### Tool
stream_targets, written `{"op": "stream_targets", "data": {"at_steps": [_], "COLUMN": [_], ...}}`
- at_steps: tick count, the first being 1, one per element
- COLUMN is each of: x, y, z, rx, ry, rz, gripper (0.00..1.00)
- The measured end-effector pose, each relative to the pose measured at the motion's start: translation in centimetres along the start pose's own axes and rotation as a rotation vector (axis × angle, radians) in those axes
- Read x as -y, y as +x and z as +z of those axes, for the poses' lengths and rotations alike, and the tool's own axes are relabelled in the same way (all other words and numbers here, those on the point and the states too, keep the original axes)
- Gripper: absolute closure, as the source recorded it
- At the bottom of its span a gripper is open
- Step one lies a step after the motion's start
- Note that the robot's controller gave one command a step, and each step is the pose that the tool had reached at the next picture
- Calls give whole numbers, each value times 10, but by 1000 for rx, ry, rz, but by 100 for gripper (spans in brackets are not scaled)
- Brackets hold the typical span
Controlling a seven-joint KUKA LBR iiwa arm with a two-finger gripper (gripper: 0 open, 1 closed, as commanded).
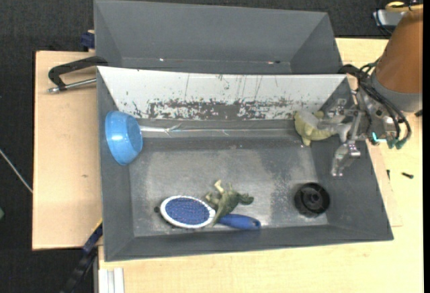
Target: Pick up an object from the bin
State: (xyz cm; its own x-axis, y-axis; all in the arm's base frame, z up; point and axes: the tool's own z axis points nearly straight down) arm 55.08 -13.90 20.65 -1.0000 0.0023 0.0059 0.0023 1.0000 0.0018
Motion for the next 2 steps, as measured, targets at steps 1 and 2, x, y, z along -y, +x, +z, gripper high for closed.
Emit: {"op": "stream_targets", "data": {"at_steps": [1,2], "x": [3,-1], "y": [55,57], "z": [63,136], "rx": [2,9], "ry": [0,3], "rz": [-233,-573], "gripper": [0,0]}}
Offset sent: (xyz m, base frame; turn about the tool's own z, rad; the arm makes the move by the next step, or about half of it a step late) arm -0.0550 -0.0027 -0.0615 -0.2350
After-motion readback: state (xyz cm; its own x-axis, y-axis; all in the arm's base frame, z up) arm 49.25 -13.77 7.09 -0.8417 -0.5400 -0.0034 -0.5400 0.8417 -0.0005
